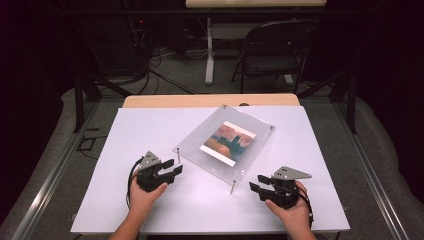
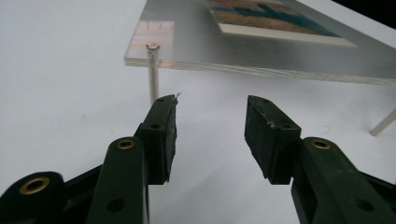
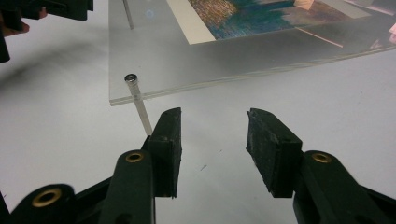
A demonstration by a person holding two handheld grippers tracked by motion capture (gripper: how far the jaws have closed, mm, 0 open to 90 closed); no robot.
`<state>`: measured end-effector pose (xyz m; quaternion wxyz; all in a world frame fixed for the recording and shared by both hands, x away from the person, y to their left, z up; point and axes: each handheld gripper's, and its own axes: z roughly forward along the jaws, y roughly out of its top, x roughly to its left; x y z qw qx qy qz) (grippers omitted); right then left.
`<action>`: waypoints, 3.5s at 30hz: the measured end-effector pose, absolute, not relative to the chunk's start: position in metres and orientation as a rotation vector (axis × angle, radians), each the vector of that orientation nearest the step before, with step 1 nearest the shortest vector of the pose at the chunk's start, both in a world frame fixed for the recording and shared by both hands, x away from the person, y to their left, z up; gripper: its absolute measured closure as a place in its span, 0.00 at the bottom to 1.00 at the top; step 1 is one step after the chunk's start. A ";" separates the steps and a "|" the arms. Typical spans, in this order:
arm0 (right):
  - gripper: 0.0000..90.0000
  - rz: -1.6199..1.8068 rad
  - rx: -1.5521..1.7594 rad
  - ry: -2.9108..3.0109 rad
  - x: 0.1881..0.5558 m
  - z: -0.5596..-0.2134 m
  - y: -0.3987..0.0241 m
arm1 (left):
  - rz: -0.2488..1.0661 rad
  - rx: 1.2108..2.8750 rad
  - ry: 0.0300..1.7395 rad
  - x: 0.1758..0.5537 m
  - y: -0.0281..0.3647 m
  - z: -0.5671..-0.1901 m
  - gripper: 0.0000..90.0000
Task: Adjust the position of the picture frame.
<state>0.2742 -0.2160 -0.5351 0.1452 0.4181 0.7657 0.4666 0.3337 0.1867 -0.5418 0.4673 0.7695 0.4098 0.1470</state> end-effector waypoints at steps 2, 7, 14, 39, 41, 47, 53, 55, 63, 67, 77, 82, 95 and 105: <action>0.61 1.343 1.210 2.202 0.273 -0.536 -0.217 | 0.371 1.904 1.013 0.340 0.187 -0.544 0.60; 0.63 1.337 1.222 2.181 0.269 -0.536 -0.219 | 0.379 1.924 1.031 0.358 0.184 -0.549 0.64; 0.68 1.344 1.230 2.155 0.258 -0.535 -0.219 | 0.384 1.939 1.046 0.376 0.181 -0.556 0.73; 0.72 1.312 1.171 2.279 0.253 -0.551 -0.193 | 0.324 1.981 1.008 0.371 0.172 -0.547 0.95; 0.72 1.307 1.155 2.296 0.251 -0.551 -0.190 | 0.310 1.988 0.994 0.367 0.170 -0.546 0.95; 0.74 1.326 1.148 2.284 0.252 -0.551 -0.189 | 0.284 1.992 0.977 0.358 0.166 -0.543 0.95; 0.86 1.333 1.187 2.288 0.258 -0.554 -0.190 | 0.275 2.003 0.973 0.355 0.165 -0.544 0.95; 0.91 1.333 1.180 2.295 0.258 -0.555 -0.189 | 0.275 2.006 0.971 0.355 0.165 -0.545 0.95; 0.95 1.320 1.177 2.318 0.258 -0.553 -0.189 | 0.274 2.007 0.958 0.352 0.164 -0.544 0.95; 0.95 1.317 1.174 2.323 0.258 -0.552 -0.192 | 0.271 2.005 0.963 0.349 0.163 -0.544 0.95; 0.95 1.299 1.245 2.268 0.273 -0.548 -0.207 | 0.235 2.002 0.932 0.336 0.161 -0.542 0.95; 0.95 1.284 1.258 2.246 0.285 -0.547 -0.212 | 0.212 1.998 0.934 0.327 0.162 -0.543 0.95; 0.95 1.268 1.279 2.263 0.305 -0.551 -0.210 | 0.211 1.985 0.989 0.318 0.163 -0.547 0.95; 0.94 1.259 1.292 2.246 0.329 -0.553 -0.204 | 0.223 1.949 1.030 0.338 0.165 -0.552 0.95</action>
